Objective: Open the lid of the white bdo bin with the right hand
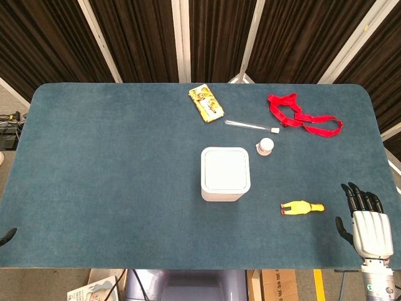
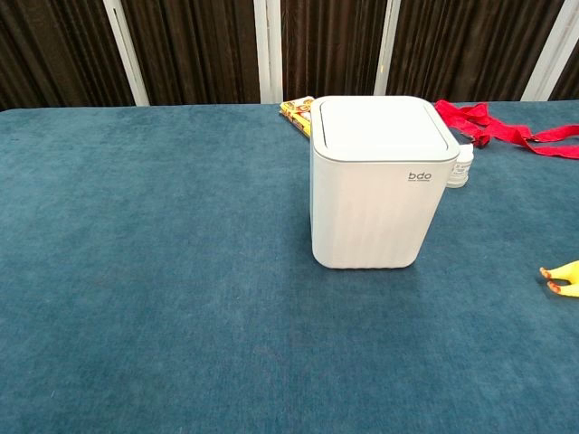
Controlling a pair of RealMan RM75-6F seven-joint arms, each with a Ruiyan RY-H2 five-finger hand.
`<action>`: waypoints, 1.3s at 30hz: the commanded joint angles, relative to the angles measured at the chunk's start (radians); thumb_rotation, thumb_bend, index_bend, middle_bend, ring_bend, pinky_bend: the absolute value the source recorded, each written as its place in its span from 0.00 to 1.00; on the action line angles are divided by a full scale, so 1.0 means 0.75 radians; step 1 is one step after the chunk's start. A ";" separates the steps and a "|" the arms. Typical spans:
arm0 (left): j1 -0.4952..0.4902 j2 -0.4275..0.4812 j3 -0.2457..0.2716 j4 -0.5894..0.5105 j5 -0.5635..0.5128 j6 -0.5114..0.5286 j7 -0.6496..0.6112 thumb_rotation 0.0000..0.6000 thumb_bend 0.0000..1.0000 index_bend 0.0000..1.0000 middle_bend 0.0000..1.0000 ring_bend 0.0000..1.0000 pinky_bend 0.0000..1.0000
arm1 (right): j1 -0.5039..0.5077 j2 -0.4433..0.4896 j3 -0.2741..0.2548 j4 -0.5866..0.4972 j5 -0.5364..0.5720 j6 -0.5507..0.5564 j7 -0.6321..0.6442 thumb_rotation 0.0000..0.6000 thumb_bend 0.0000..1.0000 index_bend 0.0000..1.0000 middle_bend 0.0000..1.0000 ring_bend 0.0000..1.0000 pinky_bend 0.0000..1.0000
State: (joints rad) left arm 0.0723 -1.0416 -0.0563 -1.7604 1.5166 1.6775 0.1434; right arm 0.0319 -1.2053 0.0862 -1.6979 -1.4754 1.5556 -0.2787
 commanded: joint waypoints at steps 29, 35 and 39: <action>0.005 -0.013 -0.017 0.033 0.013 0.038 -0.056 1.00 0.05 0.11 0.00 0.00 0.00 | 0.020 -0.008 -0.022 0.047 -0.082 -0.011 0.082 1.00 0.36 0.13 0.18 0.31 0.40; 0.008 -0.008 -0.014 0.033 0.014 0.039 -0.061 1.00 0.05 0.11 0.00 0.00 0.00 | 0.042 0.003 -0.052 0.033 -0.123 -0.058 0.109 1.00 0.38 0.14 0.34 0.45 0.58; 0.012 -0.007 -0.015 0.031 0.013 0.045 -0.061 1.00 0.05 0.11 0.00 0.00 0.00 | 0.064 0.019 -0.058 0.019 -0.134 -0.095 0.126 1.00 0.45 0.14 0.47 0.55 0.66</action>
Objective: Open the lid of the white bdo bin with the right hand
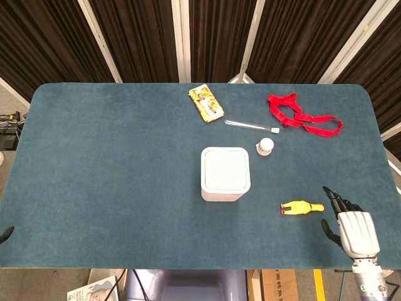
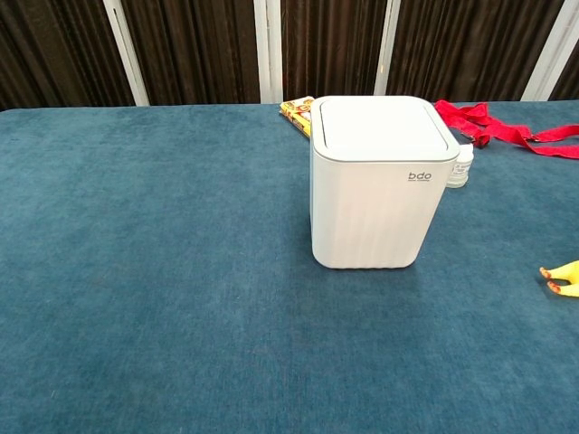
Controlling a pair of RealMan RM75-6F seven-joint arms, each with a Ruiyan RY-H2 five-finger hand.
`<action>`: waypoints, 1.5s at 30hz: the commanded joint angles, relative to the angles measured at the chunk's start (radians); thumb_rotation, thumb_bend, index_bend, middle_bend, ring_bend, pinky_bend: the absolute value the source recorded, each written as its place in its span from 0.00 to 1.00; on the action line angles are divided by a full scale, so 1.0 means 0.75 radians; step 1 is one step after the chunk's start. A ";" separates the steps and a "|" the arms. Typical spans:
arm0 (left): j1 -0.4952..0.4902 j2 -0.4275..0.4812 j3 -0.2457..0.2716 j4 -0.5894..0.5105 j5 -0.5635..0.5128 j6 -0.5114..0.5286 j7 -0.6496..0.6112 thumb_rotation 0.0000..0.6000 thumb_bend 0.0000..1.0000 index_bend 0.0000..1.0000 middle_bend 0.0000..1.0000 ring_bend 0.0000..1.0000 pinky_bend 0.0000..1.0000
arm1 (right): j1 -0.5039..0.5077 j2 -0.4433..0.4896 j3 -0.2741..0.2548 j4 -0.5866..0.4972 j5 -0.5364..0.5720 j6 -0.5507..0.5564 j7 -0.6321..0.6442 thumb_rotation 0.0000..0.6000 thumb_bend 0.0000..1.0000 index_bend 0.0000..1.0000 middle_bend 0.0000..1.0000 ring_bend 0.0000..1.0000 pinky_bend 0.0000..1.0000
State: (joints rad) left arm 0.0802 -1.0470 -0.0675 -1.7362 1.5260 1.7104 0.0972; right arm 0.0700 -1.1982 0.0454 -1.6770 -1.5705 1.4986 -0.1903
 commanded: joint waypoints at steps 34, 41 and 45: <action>0.003 0.008 0.000 -0.024 -0.025 -0.016 0.020 1.00 0.05 0.11 0.00 0.00 0.00 | 0.390 0.130 0.165 -0.479 0.185 -0.464 -0.399 1.00 0.86 0.14 0.80 0.81 0.80; 0.003 0.008 -0.002 -0.026 -0.032 -0.016 0.024 1.00 0.05 0.11 0.00 0.00 0.00 | 0.459 0.148 0.174 -0.539 0.277 -0.556 -0.458 1.00 0.86 0.14 0.80 0.81 0.80; 0.004 0.008 -0.002 -0.028 -0.032 -0.015 0.025 1.00 0.05 0.11 0.00 0.00 0.00 | 0.495 0.153 0.169 -0.558 0.316 -0.597 -0.499 1.00 0.86 0.14 0.80 0.81 0.80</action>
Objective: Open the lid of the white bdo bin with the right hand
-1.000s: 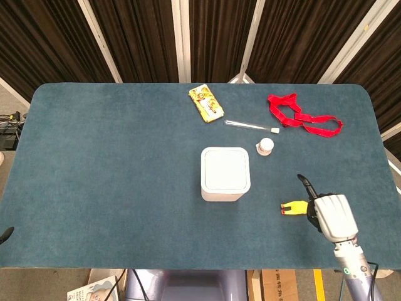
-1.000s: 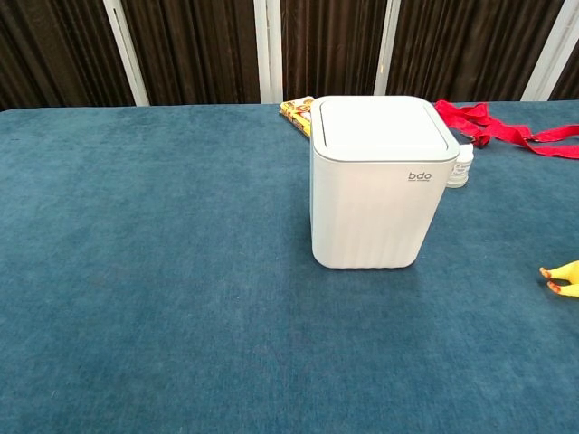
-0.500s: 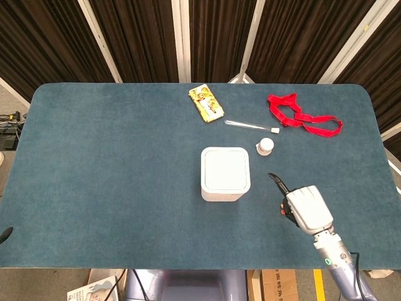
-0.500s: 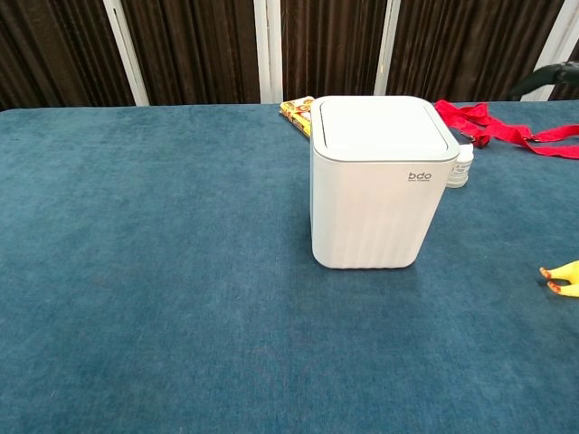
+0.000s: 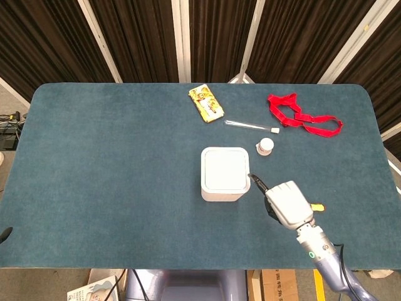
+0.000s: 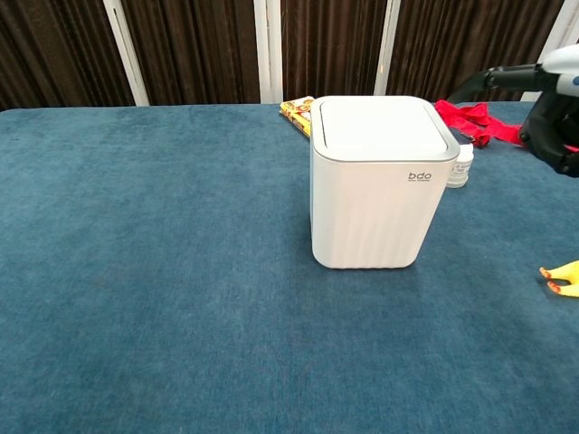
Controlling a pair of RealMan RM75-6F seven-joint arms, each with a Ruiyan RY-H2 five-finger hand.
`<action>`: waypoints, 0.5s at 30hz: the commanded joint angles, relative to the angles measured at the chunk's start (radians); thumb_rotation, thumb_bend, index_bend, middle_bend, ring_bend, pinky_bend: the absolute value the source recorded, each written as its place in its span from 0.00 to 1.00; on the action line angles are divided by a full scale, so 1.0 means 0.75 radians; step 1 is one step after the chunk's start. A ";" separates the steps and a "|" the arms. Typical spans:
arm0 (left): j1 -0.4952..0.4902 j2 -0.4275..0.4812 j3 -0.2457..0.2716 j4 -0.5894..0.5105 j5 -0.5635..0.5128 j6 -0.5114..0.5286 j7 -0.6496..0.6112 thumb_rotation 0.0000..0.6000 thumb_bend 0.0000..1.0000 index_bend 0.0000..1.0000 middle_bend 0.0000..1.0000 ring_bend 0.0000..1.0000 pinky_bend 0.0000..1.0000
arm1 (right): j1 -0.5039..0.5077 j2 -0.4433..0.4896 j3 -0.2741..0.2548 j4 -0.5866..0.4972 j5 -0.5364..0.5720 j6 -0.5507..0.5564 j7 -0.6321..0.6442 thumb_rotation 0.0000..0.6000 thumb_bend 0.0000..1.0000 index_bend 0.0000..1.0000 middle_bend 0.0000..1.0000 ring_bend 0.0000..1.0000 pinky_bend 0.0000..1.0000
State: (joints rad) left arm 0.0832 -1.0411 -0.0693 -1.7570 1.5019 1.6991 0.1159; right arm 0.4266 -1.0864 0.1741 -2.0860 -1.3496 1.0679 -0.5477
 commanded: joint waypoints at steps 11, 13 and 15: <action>0.001 0.000 -0.003 -0.002 -0.008 0.000 -0.001 1.00 0.05 0.11 0.00 0.00 0.00 | 0.089 -0.027 -0.007 -0.029 0.108 -0.051 -0.085 1.00 0.86 0.13 0.80 0.81 0.80; 0.001 -0.001 -0.005 -0.002 -0.012 -0.001 -0.001 1.00 0.05 0.11 0.00 0.00 0.00 | 0.097 -0.035 -0.013 -0.028 0.118 -0.053 -0.096 1.00 0.86 0.13 0.80 0.81 0.80; 0.001 -0.001 -0.005 -0.003 -0.013 -0.002 0.000 1.00 0.05 0.11 0.00 0.00 0.00 | 0.104 -0.043 -0.020 -0.026 0.126 -0.055 -0.106 1.00 0.86 0.14 0.80 0.81 0.80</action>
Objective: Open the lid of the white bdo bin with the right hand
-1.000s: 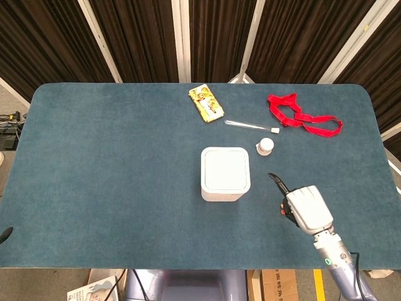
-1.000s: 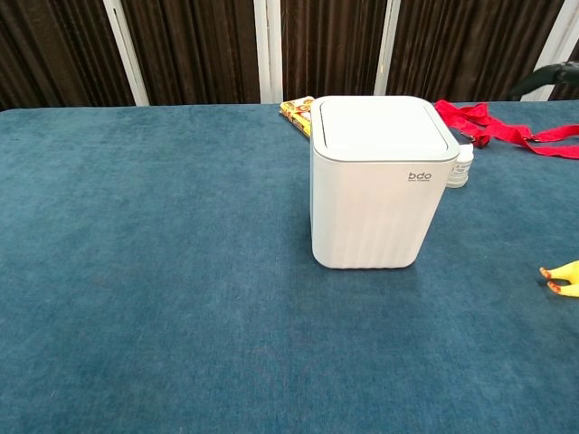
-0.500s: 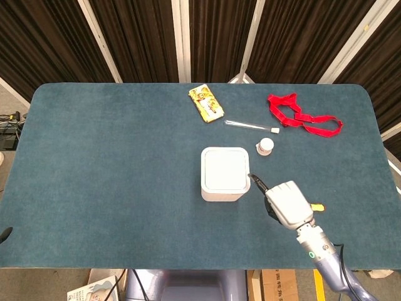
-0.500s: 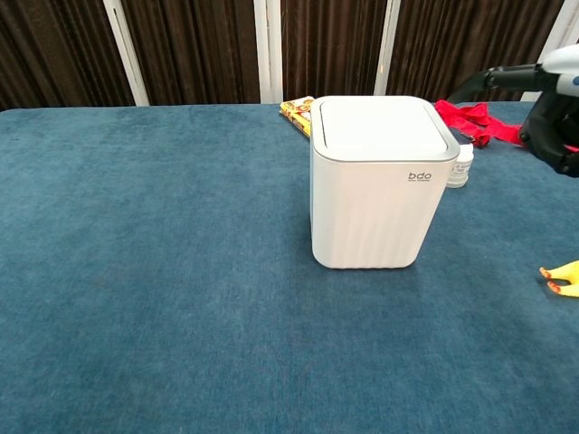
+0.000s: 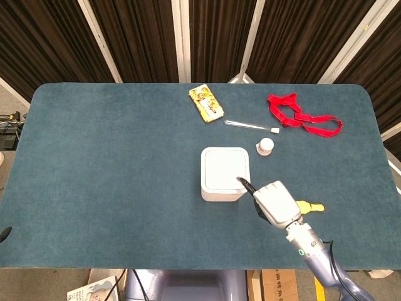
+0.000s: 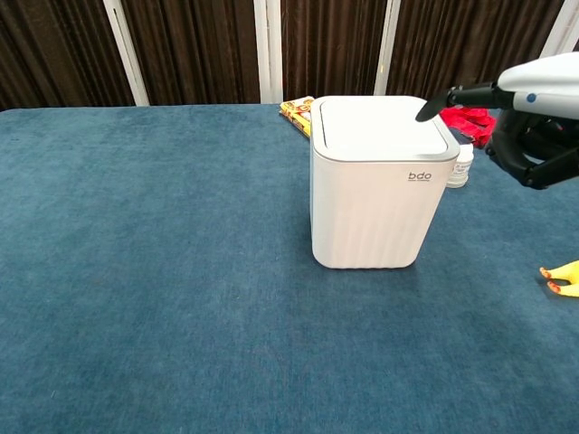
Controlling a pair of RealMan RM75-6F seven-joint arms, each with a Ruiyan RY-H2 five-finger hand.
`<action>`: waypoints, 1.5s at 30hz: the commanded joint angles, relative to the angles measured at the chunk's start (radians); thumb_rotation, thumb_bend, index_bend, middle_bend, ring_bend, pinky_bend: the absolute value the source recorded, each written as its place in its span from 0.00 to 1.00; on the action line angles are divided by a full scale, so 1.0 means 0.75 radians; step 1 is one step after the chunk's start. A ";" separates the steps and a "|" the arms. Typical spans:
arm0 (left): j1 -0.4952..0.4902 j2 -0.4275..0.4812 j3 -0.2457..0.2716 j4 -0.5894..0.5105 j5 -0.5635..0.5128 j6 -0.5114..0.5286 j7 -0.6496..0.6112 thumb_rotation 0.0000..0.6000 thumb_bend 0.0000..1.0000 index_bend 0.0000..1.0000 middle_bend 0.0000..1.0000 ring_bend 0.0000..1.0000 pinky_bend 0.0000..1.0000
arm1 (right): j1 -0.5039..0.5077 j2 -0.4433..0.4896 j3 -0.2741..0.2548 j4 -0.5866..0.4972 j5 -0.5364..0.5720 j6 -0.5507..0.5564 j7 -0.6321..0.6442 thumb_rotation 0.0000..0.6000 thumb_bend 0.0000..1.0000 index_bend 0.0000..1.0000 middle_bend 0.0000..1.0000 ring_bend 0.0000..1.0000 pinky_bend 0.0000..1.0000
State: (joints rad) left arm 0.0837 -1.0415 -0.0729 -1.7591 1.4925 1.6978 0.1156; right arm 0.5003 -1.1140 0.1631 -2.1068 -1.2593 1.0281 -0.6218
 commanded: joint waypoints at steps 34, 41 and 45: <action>0.002 0.002 -0.006 -0.010 -0.019 -0.002 0.001 1.00 0.05 0.11 0.00 0.00 0.00 | 0.049 -0.040 -0.053 -0.018 0.042 0.084 0.016 1.00 0.86 0.17 0.80 0.81 0.80; 0.003 0.003 -0.008 -0.011 -0.025 -0.005 0.001 1.00 0.05 0.11 0.00 0.00 0.00 | -0.075 -0.030 -0.007 0.027 -0.044 0.308 0.275 1.00 0.60 0.12 0.61 0.65 0.74; 0.002 0.001 -0.005 -0.014 -0.021 -0.006 0.009 1.00 0.05 0.11 0.00 0.00 0.00 | -0.138 0.026 -0.014 0.038 -0.005 0.377 0.305 1.00 0.48 0.12 0.43 0.49 0.57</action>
State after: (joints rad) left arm 0.0852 -1.0408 -0.0770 -1.7696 1.4765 1.6936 0.1226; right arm 0.4197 -1.1141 0.1508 -2.0876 -1.2720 1.2870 -0.4074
